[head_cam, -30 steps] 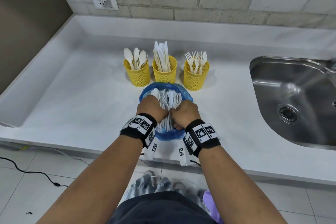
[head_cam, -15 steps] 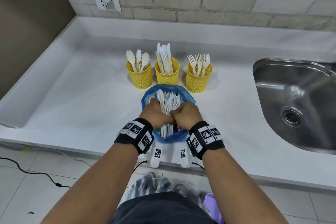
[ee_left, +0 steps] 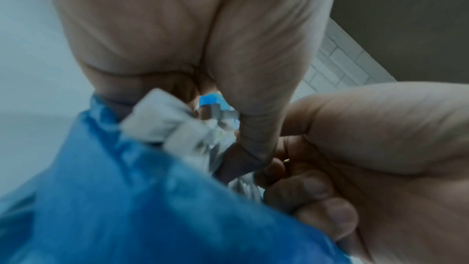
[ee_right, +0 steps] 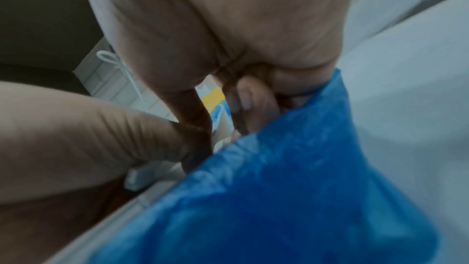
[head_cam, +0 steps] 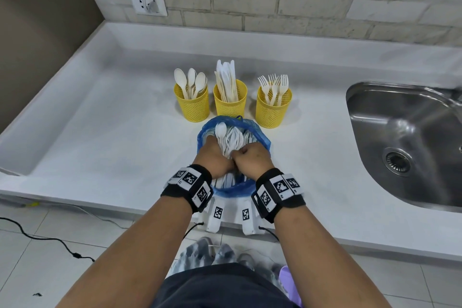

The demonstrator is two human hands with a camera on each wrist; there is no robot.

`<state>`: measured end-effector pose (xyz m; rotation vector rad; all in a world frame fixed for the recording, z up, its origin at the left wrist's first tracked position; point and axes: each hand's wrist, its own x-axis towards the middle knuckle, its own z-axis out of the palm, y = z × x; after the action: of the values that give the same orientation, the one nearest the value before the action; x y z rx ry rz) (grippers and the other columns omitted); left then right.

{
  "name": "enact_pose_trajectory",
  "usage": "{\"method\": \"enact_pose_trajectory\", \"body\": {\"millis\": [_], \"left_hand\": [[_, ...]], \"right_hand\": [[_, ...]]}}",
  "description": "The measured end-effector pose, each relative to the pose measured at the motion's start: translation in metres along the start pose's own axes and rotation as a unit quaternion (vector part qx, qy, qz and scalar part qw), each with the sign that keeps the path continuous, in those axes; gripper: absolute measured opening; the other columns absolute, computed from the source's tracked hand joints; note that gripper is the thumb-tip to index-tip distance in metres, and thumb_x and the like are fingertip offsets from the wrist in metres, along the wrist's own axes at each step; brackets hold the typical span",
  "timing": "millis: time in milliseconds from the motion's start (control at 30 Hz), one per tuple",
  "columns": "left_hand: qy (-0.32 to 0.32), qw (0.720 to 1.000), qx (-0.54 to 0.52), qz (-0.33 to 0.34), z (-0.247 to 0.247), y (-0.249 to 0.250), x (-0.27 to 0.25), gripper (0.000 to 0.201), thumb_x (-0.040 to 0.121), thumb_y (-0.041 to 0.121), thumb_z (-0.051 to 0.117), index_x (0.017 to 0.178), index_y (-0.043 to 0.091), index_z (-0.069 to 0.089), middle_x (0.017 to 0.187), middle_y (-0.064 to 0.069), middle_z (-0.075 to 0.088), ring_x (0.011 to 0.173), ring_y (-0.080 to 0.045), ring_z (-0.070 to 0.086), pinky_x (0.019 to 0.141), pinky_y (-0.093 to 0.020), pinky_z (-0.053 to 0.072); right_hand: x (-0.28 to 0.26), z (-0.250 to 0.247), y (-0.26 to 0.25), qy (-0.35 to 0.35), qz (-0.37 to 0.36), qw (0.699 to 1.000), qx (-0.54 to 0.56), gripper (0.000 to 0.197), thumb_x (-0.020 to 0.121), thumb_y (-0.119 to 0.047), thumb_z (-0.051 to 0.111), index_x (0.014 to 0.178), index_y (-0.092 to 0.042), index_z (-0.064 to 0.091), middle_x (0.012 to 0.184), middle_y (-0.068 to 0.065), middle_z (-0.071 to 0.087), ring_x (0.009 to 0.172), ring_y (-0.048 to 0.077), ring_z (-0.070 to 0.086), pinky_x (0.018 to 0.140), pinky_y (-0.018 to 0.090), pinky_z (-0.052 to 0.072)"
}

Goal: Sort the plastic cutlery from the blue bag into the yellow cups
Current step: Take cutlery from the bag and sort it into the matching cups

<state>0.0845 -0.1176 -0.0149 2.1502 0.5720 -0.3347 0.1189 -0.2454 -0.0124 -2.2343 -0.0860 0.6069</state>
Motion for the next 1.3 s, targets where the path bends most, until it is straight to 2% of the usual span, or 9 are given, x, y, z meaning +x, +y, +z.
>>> {"method": "enact_pose_trajectory", "body": {"millis": [167,300,400,567,800,900,1000,1133,1300], "left_hand": [[-0.006,1.000,0.016,-0.005,0.000,0.000,-0.002,0.076,0.080,0.020,0.081,0.138,0.008,0.033,0.117,-0.004,0.059,0.101,-0.022,0.057,0.081,-0.030,0.042],[0.038,0.999,0.008,-0.008,0.004,-0.003,0.003,0.063,0.078,0.029,0.073,0.132,0.012,0.046,0.118,-0.003,0.065,0.110,-0.028,0.065,0.087,-0.036,0.052],[0.061,0.997,-0.022,-0.032,0.006,-0.006,0.004,0.065,0.080,0.028,0.073,0.136,0.007,0.046,0.124,-0.007,0.065,0.114,-0.030,0.063,0.092,-0.037,0.052],[0.057,0.996,-0.051,-0.047,0.008,-0.008,0.003,0.048,0.085,0.023,0.069,0.128,0.008,0.055,0.114,-0.006,0.066,0.103,-0.026,0.062,0.082,-0.029,0.043],[0.068,0.995,-0.070,-0.036,0.009,-0.005,-0.004,0.014,0.093,0.023,0.061,0.104,0.014,0.060,0.099,-0.004,0.061,0.093,-0.025,0.056,0.079,-0.027,0.040],[0.067,0.993,-0.088,-0.031,0.009,-0.006,-0.007,0.018,0.092,0.021,0.061,0.103,0.008,0.065,0.095,-0.003,0.065,0.085,-0.021,0.058,0.069,-0.026,0.040],[0.065,0.989,-0.125,-0.032,0.006,-0.009,-0.009,0.018,0.082,0.016,0.062,0.095,0.006,0.068,0.081,-0.002,0.069,0.074,-0.018,0.061,0.059,-0.025,0.042],[0.053,0.972,-0.227,0.020,0.006,-0.008,-0.016,0.023,0.079,0.004,0.061,0.101,0.005,0.067,0.077,-0.009,0.072,0.059,-0.021,0.065,0.059,-0.030,0.054],[0.042,0.964,-0.245,0.096,0.008,-0.009,-0.016,0.021,0.088,0.006,0.065,0.106,0.015,0.068,0.080,-0.001,0.071,0.061,-0.020,0.064,0.060,-0.033,0.055]], "right_hand": [[-0.002,-0.001,-0.006,-0.029,-0.002,0.999,0.035,0.034,0.088,-0.013,0.066,0.055,-0.013,0.055,0.060,0.005,0.056,0.066,0.024,0.057,0.063,0.030,0.043],[-0.006,-0.003,-0.007,-0.025,-0.025,0.998,0.043,0.029,0.086,-0.009,0.061,0.058,-0.003,0.057,0.061,0.009,0.057,0.064,0.022,0.054,0.063,0.038,0.046],[-0.006,-0.008,-0.002,0.011,-0.023,0.999,-0.028,0.036,0.088,-0.009,0.056,0.054,-0.013,0.045,0.058,0.004,0.051,0.057,0.017,0.049,0.061,0.030,0.037],[-0.013,-0.017,0.004,0.040,0.012,0.987,-0.153,0.027,0.096,-0.025,0.060,0.105,-0.001,0.068,0.108,0.018,0.071,0.102,0.036,0.068,0.074,0.028,0.042],[-0.008,-0.016,-0.001,0.048,-0.003,0.978,-0.203,0.032,0.099,-0.030,0.059,0.120,-0.006,0.066,0.117,0.015,0.071,0.107,0.034,0.068,0.079,0.031,0.047],[-0.007,-0.015,-0.004,0.046,-0.005,0.978,-0.206,0.031,0.098,-0.022,0.058,0.123,-0.005,0.064,0.119,0.016,0.070,0.108,0.034,0.068,0.076,0.030,0.044],[-0.005,-0.014,-0.003,0.046,-0.005,0.985,-0.166,0.026,0.095,-0.022,0.060,0.111,-0.003,0.068,0.109,0.017,0.071,0.099,0.034,0.068,0.071,0.027,0.041],[-0.002,-0.017,0.004,0.048,-0.003,0.994,-0.094,0.031,0.089,-0.022,0.062,0.062,-0.011,0.051,0.068,0.009,0.061,0.073,0.027,0.061,0.055,0.026,0.035],[-0.010,-0.023,0.006,0.039,-0.018,0.999,0.005,0.025,0.087,-0.015,0.065,0.069,0.003,0.066,0.075,0.018,0.070,0.071,0.029,0.063,0.065,0.031,0.046]]}}
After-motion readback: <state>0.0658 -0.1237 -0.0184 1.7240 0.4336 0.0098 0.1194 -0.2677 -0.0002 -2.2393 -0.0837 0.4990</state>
